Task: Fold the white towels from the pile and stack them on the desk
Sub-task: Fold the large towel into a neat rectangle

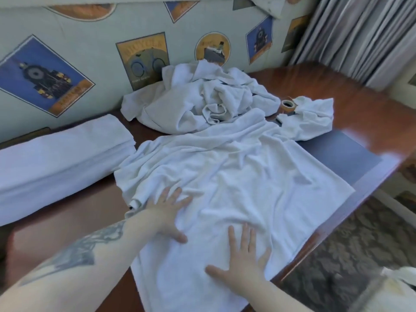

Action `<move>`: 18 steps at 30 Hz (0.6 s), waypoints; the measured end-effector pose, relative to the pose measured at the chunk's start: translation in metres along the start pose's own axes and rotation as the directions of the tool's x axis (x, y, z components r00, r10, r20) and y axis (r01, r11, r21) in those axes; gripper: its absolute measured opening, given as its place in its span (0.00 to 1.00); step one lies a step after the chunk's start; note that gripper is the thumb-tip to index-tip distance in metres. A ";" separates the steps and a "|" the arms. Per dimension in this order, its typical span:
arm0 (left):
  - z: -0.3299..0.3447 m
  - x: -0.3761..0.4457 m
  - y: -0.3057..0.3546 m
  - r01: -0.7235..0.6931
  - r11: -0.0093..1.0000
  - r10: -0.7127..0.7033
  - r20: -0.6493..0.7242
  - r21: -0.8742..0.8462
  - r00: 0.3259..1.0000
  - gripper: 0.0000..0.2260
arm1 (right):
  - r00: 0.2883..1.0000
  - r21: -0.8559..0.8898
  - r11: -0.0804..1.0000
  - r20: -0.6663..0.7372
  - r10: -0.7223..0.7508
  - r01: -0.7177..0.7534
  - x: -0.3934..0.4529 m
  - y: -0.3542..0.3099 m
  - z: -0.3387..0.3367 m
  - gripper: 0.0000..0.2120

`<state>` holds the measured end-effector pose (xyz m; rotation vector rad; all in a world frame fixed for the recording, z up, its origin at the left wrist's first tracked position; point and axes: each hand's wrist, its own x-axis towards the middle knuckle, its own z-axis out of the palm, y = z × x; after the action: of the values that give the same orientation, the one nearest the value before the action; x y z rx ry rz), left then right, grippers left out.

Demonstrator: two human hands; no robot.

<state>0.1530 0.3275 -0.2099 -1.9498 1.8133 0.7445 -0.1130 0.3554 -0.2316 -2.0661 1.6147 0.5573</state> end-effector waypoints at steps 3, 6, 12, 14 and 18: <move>0.006 -0.005 0.004 0.060 0.993 -0.061 -0.002 -0.103 0.998 0.58 | 0.998 -0.034 0.999 0.051 -0.039 0.041 0.005 0.000 -0.010 0.60; 0.019 -0.020 0.013 0.156 0.975 -0.159 -0.011 -0.161 0.987 0.59 | 0.990 -0.007 0.994 0.089 -0.107 0.108 0.011 0.001 -0.021 0.61; 0.056 -0.064 0.042 0.362 0.880 -0.378 0.009 -0.308 0.926 0.58 | 0.965 -0.041 0.968 0.105 -0.241 0.246 0.021 0.003 -0.039 0.60; 0.064 -0.076 0.051 0.416 0.847 -0.430 0.033 -0.332 0.902 0.57 | 0.951 -0.059 0.953 0.107 -0.291 0.299 0.021 0.007 -0.040 0.60; 0.078 -0.101 0.065 0.523 0.784 -0.530 0.078 -0.333 0.844 0.59 | 0.903 -0.114 0.898 0.128 -0.410 0.424 0.016 0.015 -0.034 0.60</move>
<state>0.0759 0.4486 -0.2050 -2.5329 1.0825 0.8816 -0.1227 0.3195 -0.2144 -2.3547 1.0498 0.6193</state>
